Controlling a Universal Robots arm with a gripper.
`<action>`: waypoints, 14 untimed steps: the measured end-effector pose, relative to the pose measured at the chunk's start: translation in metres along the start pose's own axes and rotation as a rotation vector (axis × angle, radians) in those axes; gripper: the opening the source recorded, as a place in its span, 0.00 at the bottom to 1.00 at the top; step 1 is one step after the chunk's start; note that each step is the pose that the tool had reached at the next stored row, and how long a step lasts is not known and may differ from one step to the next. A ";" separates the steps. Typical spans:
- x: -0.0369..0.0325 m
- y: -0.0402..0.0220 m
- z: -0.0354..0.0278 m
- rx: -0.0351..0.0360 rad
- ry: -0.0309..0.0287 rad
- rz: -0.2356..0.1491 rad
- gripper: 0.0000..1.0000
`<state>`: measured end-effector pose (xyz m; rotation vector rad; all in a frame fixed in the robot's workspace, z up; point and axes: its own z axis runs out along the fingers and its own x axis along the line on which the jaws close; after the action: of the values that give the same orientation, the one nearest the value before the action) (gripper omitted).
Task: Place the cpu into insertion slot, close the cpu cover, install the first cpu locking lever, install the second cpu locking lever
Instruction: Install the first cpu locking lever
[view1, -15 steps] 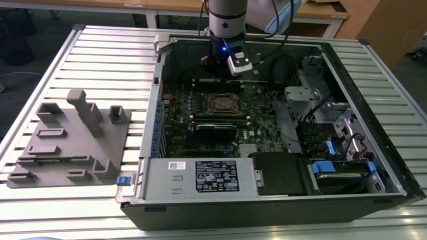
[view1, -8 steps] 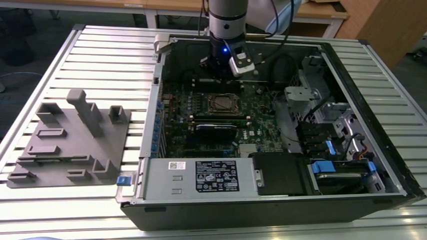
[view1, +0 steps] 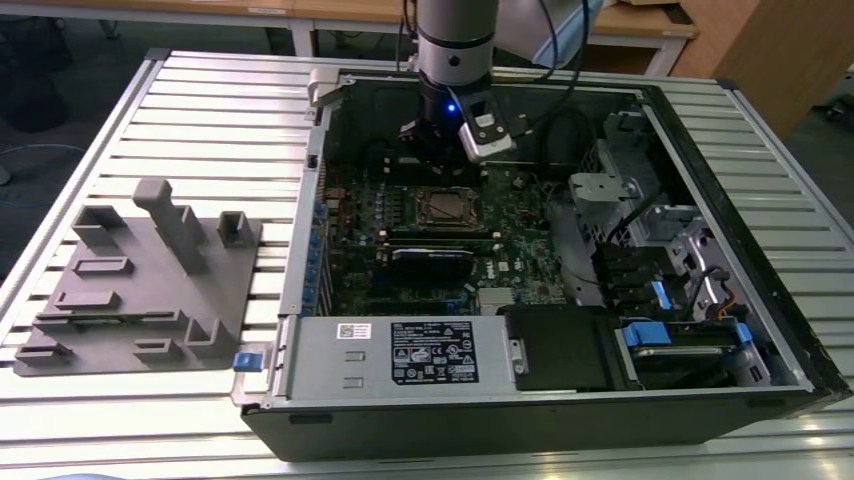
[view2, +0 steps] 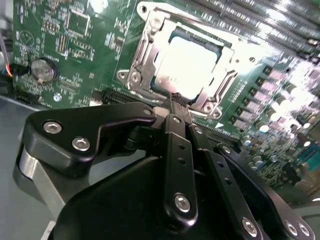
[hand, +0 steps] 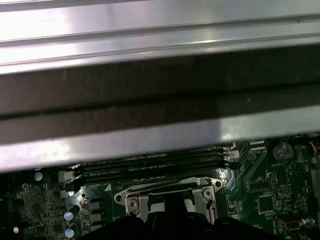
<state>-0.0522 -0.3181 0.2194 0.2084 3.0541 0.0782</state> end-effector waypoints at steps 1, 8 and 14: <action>-0.0002 -0.0019 -0.0001 0.0001 0.0001 -0.001 0.11; -0.0017 -0.0147 -0.0005 0.0001 0.0002 -0.002 0.11; -0.0022 -0.0210 -0.0002 0.0001 0.0002 -0.002 0.11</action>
<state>-0.0528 -0.3392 0.2186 0.2048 3.0545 0.0778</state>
